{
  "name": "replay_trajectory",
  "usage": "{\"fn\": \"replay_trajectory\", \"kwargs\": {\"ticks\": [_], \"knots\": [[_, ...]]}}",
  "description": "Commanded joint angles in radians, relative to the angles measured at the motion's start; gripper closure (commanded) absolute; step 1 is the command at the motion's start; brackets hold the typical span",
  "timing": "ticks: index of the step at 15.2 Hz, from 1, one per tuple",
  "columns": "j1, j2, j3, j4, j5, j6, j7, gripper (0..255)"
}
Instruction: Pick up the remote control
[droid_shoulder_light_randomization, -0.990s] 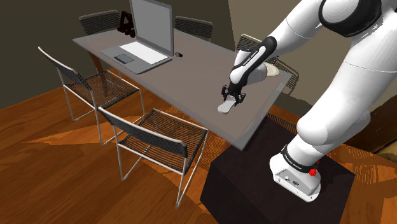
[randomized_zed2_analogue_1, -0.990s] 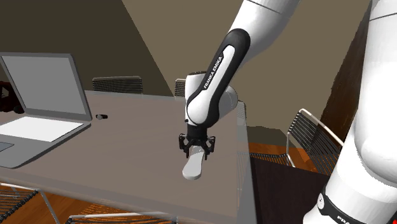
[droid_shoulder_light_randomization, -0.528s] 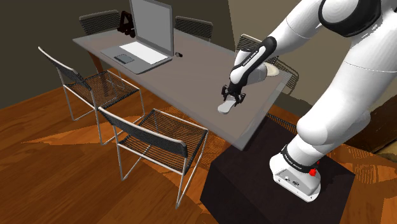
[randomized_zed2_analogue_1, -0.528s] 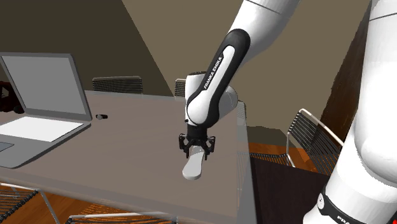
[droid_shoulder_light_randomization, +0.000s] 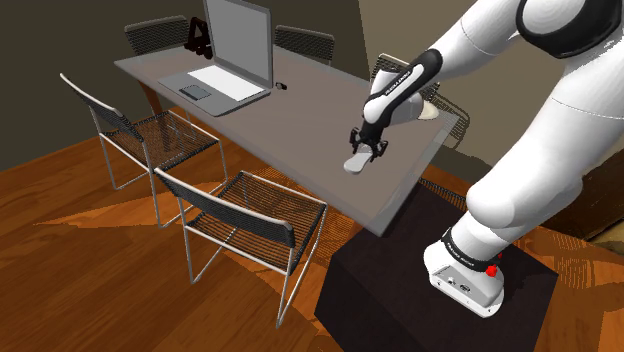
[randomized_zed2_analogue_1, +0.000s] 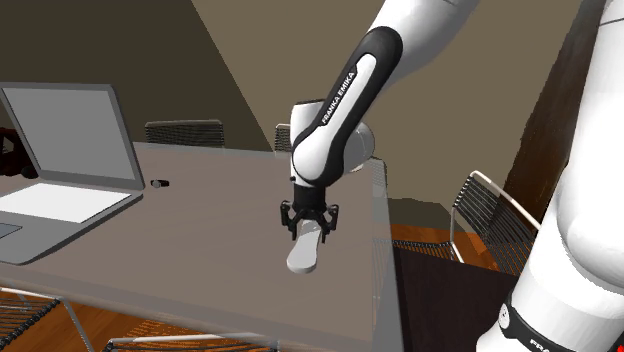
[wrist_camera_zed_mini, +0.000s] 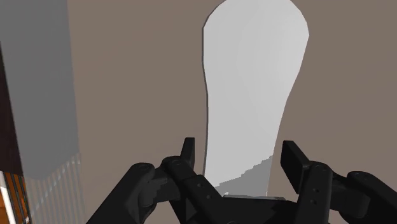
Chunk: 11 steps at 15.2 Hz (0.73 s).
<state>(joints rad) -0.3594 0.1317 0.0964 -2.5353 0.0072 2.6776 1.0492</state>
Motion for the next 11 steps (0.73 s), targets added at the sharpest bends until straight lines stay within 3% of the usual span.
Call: {"fn": "replay_trajectory", "kwargs": {"ticks": [1,11], "knots": [[0.001,-0.029,0.003,-0.003,0.005,-0.026,0.000,255],[0.000,-0.137,0.005,0.009,0.021,-0.145,-0.011,255]]}}
